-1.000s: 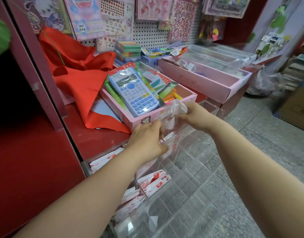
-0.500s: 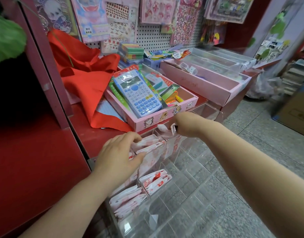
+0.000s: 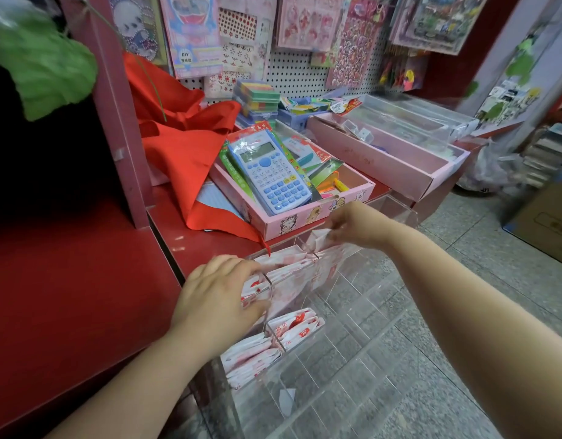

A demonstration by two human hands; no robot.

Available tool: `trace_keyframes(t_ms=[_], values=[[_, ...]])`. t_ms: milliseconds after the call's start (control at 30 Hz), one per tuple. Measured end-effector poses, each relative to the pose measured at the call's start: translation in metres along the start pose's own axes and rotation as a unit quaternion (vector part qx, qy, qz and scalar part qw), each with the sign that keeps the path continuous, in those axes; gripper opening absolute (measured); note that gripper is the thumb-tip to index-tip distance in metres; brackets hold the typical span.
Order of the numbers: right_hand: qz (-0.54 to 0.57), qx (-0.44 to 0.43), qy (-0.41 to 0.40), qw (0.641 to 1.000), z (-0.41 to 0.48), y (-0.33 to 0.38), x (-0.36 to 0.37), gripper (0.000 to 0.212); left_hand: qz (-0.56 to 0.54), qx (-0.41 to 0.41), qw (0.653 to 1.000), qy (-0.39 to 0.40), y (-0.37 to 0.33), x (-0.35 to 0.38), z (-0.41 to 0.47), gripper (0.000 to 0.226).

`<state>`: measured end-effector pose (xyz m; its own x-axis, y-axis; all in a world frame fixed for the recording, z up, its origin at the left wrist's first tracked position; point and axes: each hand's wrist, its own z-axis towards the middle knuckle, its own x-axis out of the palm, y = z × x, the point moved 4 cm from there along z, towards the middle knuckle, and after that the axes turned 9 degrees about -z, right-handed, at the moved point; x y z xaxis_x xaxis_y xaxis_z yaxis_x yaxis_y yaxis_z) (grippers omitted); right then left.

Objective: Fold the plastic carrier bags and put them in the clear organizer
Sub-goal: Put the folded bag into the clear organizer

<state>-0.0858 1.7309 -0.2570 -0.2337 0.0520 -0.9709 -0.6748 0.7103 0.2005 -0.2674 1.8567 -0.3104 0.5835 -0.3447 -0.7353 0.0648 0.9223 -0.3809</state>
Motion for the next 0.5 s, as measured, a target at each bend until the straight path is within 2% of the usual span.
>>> trace_keyframes(t_ms=[133, 233, 300, 400, 500], values=[[-0.109, -0.011, 0.012, 0.994, 0.000, 0.004, 0.014, 0.019, 0.013, 0.002, 1.000, -0.007, 0.001, 0.001, 0.000, 0.035], [-0.161, -0.017, 0.019, 0.987, 0.000, 0.009, 0.015, 0.038, 0.024, -0.015, 0.999, 0.027, 0.000, 0.001, 0.000, 0.038], [-0.124, -0.002, -0.009, 0.992, -0.003, 0.009, 0.008, 0.045, -0.005, -0.045, 0.998, 0.043, 0.001, 0.001, 0.000, 0.043], [-0.044, 0.024, -0.085, 0.995, -0.021, 0.008, -0.011, 0.036, -0.019, -0.051, 0.998, 0.034, -0.003, -0.003, 0.000, 0.045], [-0.025, 0.022, -0.130, 0.991, -0.048, 0.014, -0.026, 0.029, -0.100, -0.078, 0.991, 0.041, -0.003, -0.006, 0.000, 0.053]])
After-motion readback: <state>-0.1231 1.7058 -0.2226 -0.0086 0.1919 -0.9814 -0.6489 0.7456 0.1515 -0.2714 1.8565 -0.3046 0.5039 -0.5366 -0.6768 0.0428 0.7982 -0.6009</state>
